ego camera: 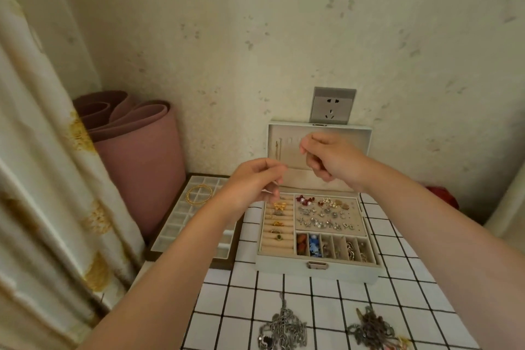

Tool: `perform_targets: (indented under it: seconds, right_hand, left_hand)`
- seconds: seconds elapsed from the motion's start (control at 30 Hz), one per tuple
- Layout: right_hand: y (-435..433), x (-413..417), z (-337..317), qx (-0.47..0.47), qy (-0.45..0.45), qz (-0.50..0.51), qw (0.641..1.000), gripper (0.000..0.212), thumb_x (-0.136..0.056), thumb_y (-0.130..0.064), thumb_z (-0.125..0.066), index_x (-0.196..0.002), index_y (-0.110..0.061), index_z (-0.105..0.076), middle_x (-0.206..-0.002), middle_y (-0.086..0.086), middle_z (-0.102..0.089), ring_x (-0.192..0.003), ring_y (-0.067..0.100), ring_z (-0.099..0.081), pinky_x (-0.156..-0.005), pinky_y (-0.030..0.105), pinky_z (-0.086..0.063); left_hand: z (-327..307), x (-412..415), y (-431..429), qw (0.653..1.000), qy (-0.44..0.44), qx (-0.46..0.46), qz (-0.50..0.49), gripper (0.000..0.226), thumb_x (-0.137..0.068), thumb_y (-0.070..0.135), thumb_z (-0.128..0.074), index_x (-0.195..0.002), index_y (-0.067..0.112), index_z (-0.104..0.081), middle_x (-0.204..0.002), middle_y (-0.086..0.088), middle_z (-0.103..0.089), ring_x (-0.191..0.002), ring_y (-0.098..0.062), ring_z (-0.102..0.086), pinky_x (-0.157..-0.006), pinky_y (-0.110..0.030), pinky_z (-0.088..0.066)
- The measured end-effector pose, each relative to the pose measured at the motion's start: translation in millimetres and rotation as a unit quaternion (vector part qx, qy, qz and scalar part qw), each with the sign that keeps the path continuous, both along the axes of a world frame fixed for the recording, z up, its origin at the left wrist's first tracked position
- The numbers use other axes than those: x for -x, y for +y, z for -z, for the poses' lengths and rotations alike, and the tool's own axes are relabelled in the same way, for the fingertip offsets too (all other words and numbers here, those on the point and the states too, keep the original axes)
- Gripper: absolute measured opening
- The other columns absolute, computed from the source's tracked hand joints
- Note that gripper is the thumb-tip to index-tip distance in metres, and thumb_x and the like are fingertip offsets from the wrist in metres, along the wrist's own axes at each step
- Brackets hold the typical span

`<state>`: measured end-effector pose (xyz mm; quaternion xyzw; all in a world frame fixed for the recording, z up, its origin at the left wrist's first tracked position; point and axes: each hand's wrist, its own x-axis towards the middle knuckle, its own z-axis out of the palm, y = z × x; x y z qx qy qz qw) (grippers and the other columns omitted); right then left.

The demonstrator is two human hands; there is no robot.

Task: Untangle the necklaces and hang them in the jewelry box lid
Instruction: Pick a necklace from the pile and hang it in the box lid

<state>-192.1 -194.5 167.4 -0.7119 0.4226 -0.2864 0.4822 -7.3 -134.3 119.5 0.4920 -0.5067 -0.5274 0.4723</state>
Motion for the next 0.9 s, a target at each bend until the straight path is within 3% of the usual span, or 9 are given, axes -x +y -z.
perform_targets:
  seconds: [0.13,0.2,0.3,0.4,0.53,0.7,0.8,0.9]
  right_hand:
    - [-17.3,-15.5,-14.2,0.024,0.015,0.021,0.999,0.029,-0.105,-0.028,-0.045,-0.086,-0.012,-0.059,-0.054,0.001,-0.045,-0.040,0.011,-0.032,-0.041,0.022,-0.025]
    - [-25.7,-20.0,-17.4,0.038,0.030,0.032,0.998,0.029,-0.104,-0.027,-0.045,-0.087,-0.010,-0.061,-0.054,0.001,-0.049,-0.038,0.010,-0.035,-0.042,0.024,-0.027]
    - [-40.8,-22.1,-11.8,0.048,0.055,0.053,0.996,0.031,-0.103,-0.028,-0.046,-0.093,-0.005,-0.064,-0.059,0.005,-0.050,-0.042,0.013,-0.037,-0.045,0.026,-0.029]
    - [-54.3,-19.0,3.2,0.054,0.090,0.065,0.992,0.032,-0.098,-0.031,-0.055,-0.094,-0.001,-0.067,-0.061,0.004,-0.049,-0.047,0.015,-0.038,-0.049,0.027,-0.032]
    - [-63.2,-18.2,28.1,0.121,0.109,0.100,0.982,0.026,-0.094,-0.026,-0.064,-0.082,-0.003,-0.070,-0.067,-0.002,-0.059,-0.059,0.010,-0.051,-0.064,0.027,-0.042]
    - [-69.8,-29.9,51.8,0.227,0.044,0.238,0.943,0.018,-0.091,-0.019,-0.067,-0.077,-0.014,-0.077,-0.065,-0.011,-0.065,-0.068,0.006,-0.062,-0.071,0.024,-0.044]
    - [-72.0,-42.1,55.3,0.244,0.014,0.295,0.924,0.019,-0.088,-0.022,-0.071,-0.072,-0.015,-0.077,-0.063,-0.011,-0.065,-0.066,0.004,-0.061,-0.068,0.020,-0.044]
    - [-75.3,-51.6,55.7,0.239,0.010,0.334,0.912,0.020,-0.086,-0.023,-0.073,-0.069,-0.013,-0.076,-0.064,-0.006,-0.069,-0.067,0.007,-0.063,-0.066,0.021,-0.042]
  left_hand:
    - [-15.2,13.6,-29.2,0.999,-0.035,0.000,0.030,0.028,-0.096,0.024,-0.061,-0.118,0.007,-0.065,-0.074,0.001,-0.060,-0.061,-0.013,-0.057,-0.060,-0.028,-0.052]
    - [-19.4,15.8,-42.2,0.999,-0.040,0.004,0.003,0.028,-0.095,0.026,-0.061,-0.109,0.001,-0.065,-0.069,0.002,-0.054,-0.054,-0.012,-0.050,-0.052,-0.025,-0.042]
    - [-19.3,17.5,-59.1,0.994,-0.068,0.020,-0.080,0.018,-0.095,0.027,-0.061,-0.095,0.010,-0.067,-0.057,0.008,-0.047,-0.045,-0.008,-0.039,-0.045,-0.019,-0.032]
    - [-10.6,16.1,-74.1,0.977,-0.099,0.061,-0.180,0.013,-0.092,0.021,-0.063,-0.083,0.018,-0.071,-0.063,0.010,-0.058,-0.054,-0.005,-0.048,-0.053,-0.018,-0.038]
    - [0.4,11.6,-85.8,0.959,-0.141,0.090,-0.228,0.013,-0.090,0.022,-0.065,-0.079,0.020,-0.072,-0.079,0.007,-0.069,-0.074,-0.006,-0.061,-0.066,-0.019,-0.045]
    - [8.3,15.8,-93.8,0.934,-0.225,0.065,-0.270,0.025,-0.088,0.032,-0.064,-0.072,0.014,-0.070,-0.070,0.003,-0.069,-0.065,-0.012,-0.060,-0.061,-0.026,-0.047]
    - [7.6,19.0,-99.5,0.924,-0.243,0.042,-0.292,0.034,-0.085,0.036,-0.064,-0.061,0.011,-0.062,-0.063,-0.005,-0.065,-0.056,-0.017,-0.055,-0.054,-0.028,-0.044]
    - [5.0,21.3,-102.9,0.918,-0.264,0.023,-0.295,0.033,-0.081,0.030,-0.060,-0.062,0.004,-0.065,-0.062,-0.013,-0.065,-0.054,-0.021,-0.053,-0.051,-0.028,-0.041]
